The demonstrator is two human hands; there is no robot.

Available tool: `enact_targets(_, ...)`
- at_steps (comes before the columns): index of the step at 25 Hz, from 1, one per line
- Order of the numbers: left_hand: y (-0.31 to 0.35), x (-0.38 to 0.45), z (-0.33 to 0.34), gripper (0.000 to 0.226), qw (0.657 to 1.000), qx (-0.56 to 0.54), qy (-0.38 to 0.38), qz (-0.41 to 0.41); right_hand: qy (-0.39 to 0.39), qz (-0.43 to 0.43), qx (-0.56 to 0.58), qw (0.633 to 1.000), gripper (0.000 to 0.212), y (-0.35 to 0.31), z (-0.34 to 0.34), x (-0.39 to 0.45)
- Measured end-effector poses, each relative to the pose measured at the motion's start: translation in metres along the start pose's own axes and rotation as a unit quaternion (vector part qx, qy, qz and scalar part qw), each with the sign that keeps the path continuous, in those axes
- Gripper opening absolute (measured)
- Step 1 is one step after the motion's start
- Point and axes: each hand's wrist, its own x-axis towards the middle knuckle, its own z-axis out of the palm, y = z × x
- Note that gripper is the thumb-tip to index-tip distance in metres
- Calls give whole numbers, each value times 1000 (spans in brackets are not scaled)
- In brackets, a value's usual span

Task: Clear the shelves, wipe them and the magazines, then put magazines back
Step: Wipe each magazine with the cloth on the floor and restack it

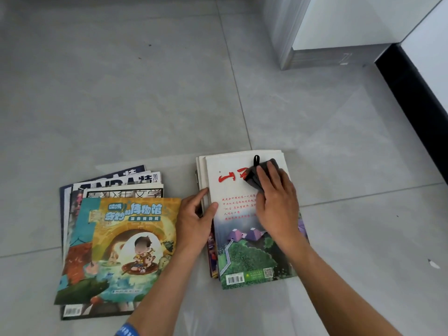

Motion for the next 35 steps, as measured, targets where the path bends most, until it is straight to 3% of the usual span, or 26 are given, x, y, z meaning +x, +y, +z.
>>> enact_targets(2,2,2,-3,42,1000,15,-9,4,-2,-30,7,1000,58,-37,11,7)
enact_targets(5,6,12,-10,39,998,37,-43,-14,-23,-93,35,995,58,-59,18,-68)
enact_targets(8,6,14,-15,39,998,20,-57,-31,-40,-136,54,988,50,-32,9,-162)
enact_targets(11,3,13,-14,39,998,7,-55,-35,-49,-230,36,971,44,-6,-1,-167)
enact_targets(15,8,15,-17,32,995,-38,-63,-60,-63,-160,62,983,62,-37,1,-72)
enact_targets(20,9,13,-15,32,997,-20,-55,-42,-57,-104,54,991,58,-71,16,47)
enact_targets(22,9,11,-14,33,998,-24,-46,-45,-47,-129,43,990,61,-65,16,31)
enact_targets(25,8,10,-12,34,998,-44,-28,-43,-60,-162,42,984,64,-42,9,-61)
enact_targets(29,20,0,-4,35,992,121,6,26,-20,-164,46,985,45,-15,5,-159)
enact_targets(32,36,-8,6,39,991,126,20,46,-4,-118,29,993,54,-13,6,-152)
enact_targets(35,47,-18,23,42,997,57,-29,37,-27,-74,56,995,60,-22,5,-120)
